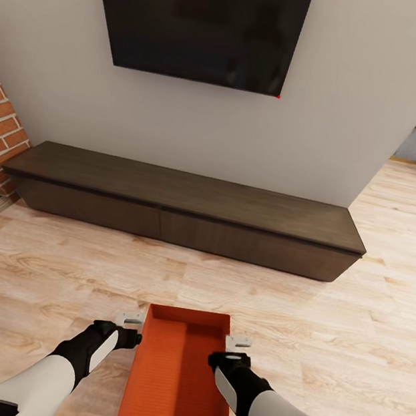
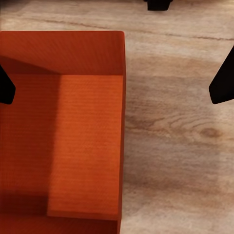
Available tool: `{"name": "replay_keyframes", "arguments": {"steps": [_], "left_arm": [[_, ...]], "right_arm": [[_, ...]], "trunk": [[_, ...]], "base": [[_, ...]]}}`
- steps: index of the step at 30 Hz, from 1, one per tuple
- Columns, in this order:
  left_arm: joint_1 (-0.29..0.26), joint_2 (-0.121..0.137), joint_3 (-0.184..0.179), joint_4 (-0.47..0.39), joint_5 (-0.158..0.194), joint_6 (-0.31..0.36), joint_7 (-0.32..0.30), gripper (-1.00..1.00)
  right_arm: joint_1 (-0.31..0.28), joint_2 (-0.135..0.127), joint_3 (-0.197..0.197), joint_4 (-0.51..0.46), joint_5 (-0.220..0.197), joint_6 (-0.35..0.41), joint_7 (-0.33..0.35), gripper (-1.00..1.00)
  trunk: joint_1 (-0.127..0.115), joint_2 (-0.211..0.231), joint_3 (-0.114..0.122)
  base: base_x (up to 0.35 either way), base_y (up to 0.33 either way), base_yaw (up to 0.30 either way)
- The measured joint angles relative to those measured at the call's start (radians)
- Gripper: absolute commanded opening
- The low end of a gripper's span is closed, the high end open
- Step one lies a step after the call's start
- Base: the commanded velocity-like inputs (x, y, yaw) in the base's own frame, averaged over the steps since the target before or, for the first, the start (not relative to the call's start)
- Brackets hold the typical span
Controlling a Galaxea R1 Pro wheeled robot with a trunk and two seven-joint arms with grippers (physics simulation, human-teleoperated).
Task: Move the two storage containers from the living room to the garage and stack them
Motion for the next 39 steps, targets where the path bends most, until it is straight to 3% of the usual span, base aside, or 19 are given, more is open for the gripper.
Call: {"name": "replay_keyframes", "arguments": {"steps": [7,14,23,29,39], "left_arm": [[0.000,0.000,0.000,-0.005,0.002,0.001,0.000,1.00],[0.000,-0.002,-0.001,-0.009,0.001,0.001,0.001,1.00],[0.000,-0.028,0.003,-0.006,-0.002,0.000,0.005,1.00],[0.000,-0.030,0.003,-0.003,-0.003,0.000,0.005,1.00],[0.000,-0.028,0.002,-0.002,-0.003,0.001,0.006,1.00]], "right_arm": [[0.000,-0.001,-0.001,-0.006,0.028,-0.003,-0.001,1.00],[0.000,-0.002,-0.002,-0.006,0.028,-0.006,-0.001,1.00],[0.000,-0.008,-0.006,-0.012,0.021,-0.009,0.004,1.00],[0.000,-0.022,-0.010,-0.019,0.010,-0.006,0.063,1.00],[0.000,-0.027,-0.011,-0.020,0.006,-0.006,0.076,1.00]], "trunk": [[0.000,0.000,0.000],[0.027,-0.049,-0.022],[0.027,-0.049,-0.022],[0.027,-0.049,-0.022],[0.027,-0.049,-0.022]], "base": [[0.000,0.000,0.000],[0.000,0.000,0.000],[0.000,0.000,0.000],[0.000,0.000,0.000],[0.000,0.000,0.000]]}}
